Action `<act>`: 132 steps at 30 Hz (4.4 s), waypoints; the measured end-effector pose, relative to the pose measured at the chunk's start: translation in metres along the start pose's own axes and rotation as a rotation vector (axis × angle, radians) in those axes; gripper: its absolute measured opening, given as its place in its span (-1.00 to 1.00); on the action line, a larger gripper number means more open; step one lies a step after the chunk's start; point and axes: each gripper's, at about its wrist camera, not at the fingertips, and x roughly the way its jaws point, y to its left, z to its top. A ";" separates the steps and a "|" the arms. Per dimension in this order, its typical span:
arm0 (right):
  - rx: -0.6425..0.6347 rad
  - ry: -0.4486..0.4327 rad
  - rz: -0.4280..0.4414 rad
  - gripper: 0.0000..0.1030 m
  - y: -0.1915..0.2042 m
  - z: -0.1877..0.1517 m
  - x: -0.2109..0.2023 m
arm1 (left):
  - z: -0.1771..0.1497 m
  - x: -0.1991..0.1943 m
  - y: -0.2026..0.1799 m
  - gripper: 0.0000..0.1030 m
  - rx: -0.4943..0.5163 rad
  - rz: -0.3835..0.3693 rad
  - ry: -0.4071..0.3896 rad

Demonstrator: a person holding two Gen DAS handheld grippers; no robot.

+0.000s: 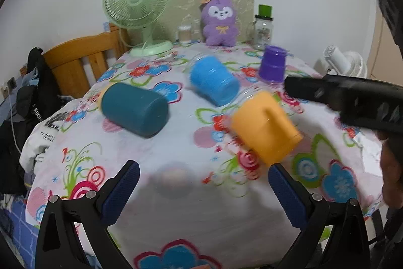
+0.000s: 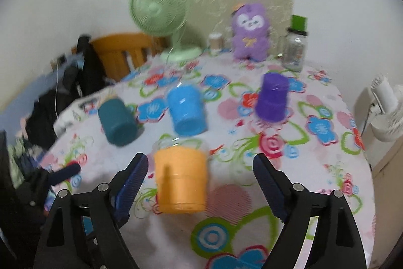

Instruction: Flip cup upside down

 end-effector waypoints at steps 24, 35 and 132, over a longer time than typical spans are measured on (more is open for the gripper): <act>0.253 -0.093 -0.052 0.80 -0.125 -0.044 -0.053 | 0.020 0.050 -0.086 0.49 0.015 0.005 -0.003; 0.248 -0.090 -0.034 0.80 -0.125 -0.041 -0.047 | 0.019 0.040 -0.078 0.11 0.004 -0.029 -0.020; -0.030 -0.253 -0.053 0.80 -0.007 0.031 -0.064 | 0.082 -0.079 -0.002 1.00 -0.082 -0.017 -0.351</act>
